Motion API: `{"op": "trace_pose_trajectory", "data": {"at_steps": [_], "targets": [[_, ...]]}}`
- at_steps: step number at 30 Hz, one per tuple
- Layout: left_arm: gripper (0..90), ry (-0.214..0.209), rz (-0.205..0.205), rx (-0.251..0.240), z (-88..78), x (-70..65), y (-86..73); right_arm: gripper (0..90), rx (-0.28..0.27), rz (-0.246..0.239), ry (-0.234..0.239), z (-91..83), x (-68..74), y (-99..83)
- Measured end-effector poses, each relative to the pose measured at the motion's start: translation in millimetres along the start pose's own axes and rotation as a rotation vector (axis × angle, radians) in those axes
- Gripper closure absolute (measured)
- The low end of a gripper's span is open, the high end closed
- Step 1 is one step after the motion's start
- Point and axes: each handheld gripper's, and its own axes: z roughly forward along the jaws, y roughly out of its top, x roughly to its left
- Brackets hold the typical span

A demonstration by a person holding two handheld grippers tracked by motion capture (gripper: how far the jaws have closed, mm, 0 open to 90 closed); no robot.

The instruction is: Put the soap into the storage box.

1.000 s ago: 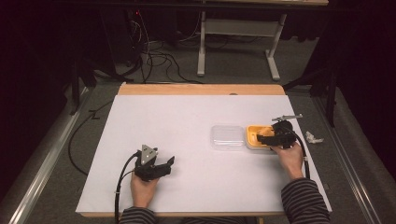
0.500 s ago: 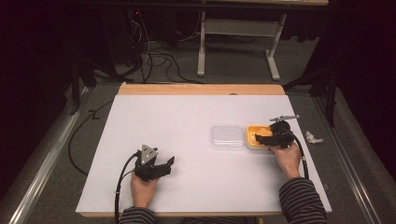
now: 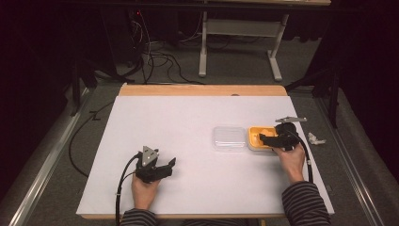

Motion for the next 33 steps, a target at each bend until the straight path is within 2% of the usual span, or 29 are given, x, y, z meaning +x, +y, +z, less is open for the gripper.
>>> {"op": "trace_pose_trajectory", "data": {"at_steps": [8,16,28,33], "targets": [[23.1,0.002,-0.004,-0.002,0.1,0.0,0.2,24.7,-0.046,0.012,0.017,-11.4,0.1,-3.1],[23.1,0.001,0.000,-0.001,0.1,0.0,0.0,24.8,-0.056,0.020,0.026,-18.9,-1.4,-6.9],[23.1,-0.001,-0.001,0.000,0.0,0.0,0.1,25.3,-0.082,0.018,0.030,-30.8,-2.0,-9.2],[23.1,0.001,-0.001,0.000,0.1,0.0,0.0,29.0,-0.102,0.003,0.034,-38.1,-1.4,-11.8]]}}
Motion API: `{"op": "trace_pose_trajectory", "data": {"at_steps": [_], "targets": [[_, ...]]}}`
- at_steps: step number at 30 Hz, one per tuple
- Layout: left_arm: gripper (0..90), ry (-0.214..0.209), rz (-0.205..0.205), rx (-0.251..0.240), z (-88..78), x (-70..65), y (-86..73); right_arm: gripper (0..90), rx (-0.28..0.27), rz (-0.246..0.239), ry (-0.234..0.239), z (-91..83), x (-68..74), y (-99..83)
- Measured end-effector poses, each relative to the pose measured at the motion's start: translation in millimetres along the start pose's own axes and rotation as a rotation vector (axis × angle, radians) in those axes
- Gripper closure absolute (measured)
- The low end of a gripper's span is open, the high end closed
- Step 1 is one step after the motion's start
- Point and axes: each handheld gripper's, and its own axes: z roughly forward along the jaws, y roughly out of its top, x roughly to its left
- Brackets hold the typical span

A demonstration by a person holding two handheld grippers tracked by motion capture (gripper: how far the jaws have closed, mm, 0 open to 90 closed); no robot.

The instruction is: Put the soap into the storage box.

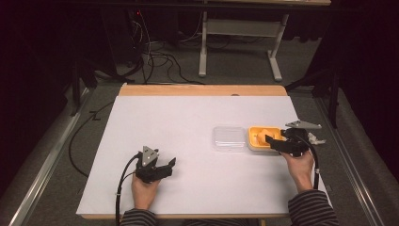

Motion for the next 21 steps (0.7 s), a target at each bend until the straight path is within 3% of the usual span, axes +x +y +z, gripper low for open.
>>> {"op": "trace_pose_trajectory", "data": {"at_steps": [16,21], "targets": [[23.3,-0.002,0.002,0.002,-0.1,-0.1,-0.1,29.8,-0.035,0.022,0.016,-16.0,-1.9,-9.2],[23.3,-0.005,-0.001,-0.001,-0.1,-0.4,-0.3,27.3,-0.045,-0.005,-0.014,-16.9,6.0,-13.7]]}}
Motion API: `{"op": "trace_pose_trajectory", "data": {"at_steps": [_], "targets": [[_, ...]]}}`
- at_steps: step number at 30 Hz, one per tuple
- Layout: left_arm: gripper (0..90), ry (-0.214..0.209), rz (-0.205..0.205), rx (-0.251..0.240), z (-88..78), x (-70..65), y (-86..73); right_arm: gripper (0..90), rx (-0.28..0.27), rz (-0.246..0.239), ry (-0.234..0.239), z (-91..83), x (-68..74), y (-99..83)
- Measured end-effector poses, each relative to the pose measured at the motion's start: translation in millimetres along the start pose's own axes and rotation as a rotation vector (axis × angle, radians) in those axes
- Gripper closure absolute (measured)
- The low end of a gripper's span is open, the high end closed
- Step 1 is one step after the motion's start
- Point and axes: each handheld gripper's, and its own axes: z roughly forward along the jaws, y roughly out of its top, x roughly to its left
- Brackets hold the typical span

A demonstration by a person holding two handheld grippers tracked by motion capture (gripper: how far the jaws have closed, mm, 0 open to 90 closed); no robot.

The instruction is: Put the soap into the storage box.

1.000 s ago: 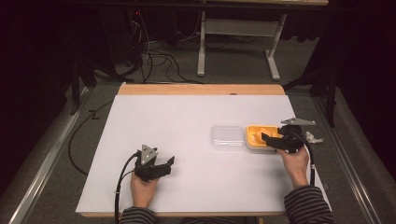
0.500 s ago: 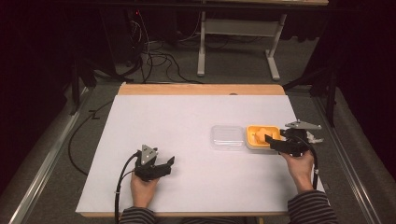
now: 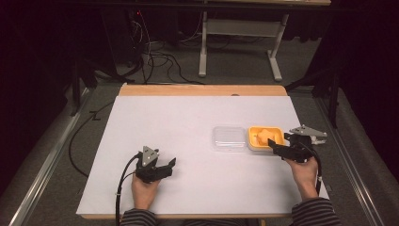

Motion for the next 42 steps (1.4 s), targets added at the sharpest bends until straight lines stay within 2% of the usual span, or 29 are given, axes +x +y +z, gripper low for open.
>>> {"op": "trace_pose_trajectory", "data": {"at_steps": [8,16,27,42], "targets": [[23.5,0.004,0.003,0.003,0.2,0.3,0.0,24.9,-0.015,-0.011,0.006,-6.7,6.9,-6.7],[23.5,0.003,0.003,0.001,0.2,0.1,-0.1,24.4,-0.010,-0.054,0.015,-6.6,17.2,-15.0],[23.5,0.003,0.006,0.002,0.1,0.1,-0.3,23.5,-0.050,-0.045,0.057,-11.6,24.7,-21.6],[23.5,0.003,0.004,0.001,0.1,0.0,-0.2,22.6,-0.051,-0.059,0.109,-7.5,38.8,-31.6]]}}
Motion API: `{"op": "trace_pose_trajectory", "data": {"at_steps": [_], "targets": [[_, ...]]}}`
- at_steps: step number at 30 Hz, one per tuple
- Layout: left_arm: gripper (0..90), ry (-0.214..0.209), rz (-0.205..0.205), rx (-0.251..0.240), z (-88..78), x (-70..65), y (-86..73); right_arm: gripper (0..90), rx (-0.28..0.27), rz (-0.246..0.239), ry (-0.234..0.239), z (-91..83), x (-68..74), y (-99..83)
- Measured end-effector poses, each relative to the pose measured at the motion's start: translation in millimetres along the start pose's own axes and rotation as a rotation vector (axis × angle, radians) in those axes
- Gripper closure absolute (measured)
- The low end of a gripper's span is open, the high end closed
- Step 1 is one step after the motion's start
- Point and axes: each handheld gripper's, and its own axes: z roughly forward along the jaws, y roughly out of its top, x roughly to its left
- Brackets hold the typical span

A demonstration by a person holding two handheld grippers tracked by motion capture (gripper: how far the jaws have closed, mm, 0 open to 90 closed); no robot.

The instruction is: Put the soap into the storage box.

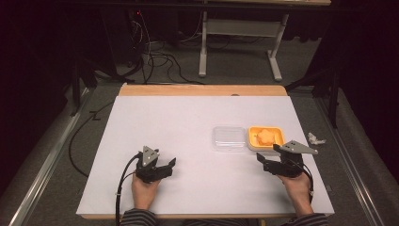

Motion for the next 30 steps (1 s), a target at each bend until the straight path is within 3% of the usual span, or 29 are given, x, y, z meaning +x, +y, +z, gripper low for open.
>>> {"op": "trace_pose_trajectory", "data": {"at_steps": [30], "targets": [[23.7,-0.001,0.004,0.002,0.0,-0.1,-0.2,25.3,0.072,-0.033,0.034,27.9,22.4,-8.5]]}}
